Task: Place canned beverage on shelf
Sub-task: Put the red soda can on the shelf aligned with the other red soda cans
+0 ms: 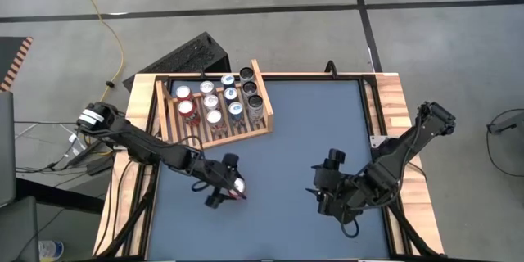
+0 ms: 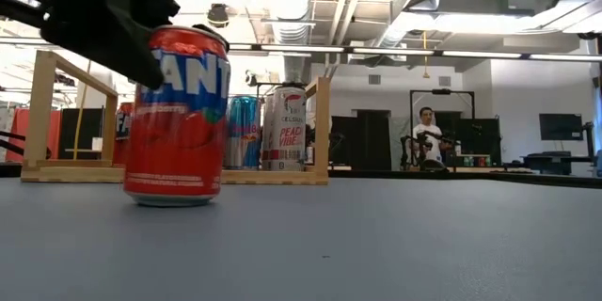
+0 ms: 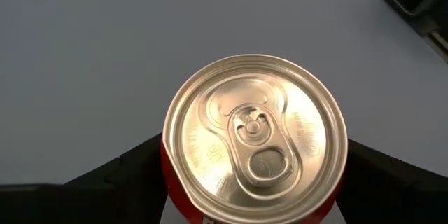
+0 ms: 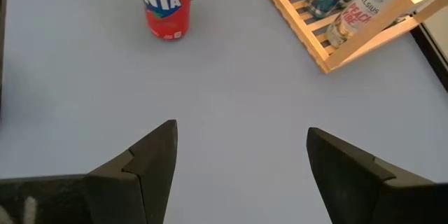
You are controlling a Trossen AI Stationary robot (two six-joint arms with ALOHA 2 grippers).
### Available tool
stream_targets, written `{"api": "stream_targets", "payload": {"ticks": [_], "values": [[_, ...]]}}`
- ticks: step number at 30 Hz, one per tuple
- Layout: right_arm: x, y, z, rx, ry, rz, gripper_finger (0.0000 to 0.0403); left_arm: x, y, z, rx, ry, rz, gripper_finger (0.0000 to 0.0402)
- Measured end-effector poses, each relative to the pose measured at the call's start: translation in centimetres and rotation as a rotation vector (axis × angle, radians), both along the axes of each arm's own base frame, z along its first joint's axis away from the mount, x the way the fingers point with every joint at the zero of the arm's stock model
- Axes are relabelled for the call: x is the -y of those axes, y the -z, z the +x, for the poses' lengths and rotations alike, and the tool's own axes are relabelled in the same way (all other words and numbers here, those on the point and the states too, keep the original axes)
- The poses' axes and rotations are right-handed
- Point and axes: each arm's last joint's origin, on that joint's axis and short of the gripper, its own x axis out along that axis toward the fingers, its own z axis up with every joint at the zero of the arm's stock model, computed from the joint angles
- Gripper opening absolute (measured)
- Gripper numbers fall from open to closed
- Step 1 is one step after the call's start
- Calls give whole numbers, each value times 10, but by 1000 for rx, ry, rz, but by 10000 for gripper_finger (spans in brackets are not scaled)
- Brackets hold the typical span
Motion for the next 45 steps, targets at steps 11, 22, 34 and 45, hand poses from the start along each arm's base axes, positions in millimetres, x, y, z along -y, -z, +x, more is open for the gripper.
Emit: {"api": "stream_targets", "payload": {"ticks": [11,22,34,45], "values": [[1,0,1,-2,3,3,291,-4,6,-5,-66,-156,45,369],[1,0,1,-3,1,2,291,14,-30,-6,-124,-131,47,373],[1,0,1,-7,-14,-8,291,15,-110,-2,-118,-128,166,373],[1,0,0,-13,-19,-9,291,7,-112,30,-214,-85,118,373]]}}
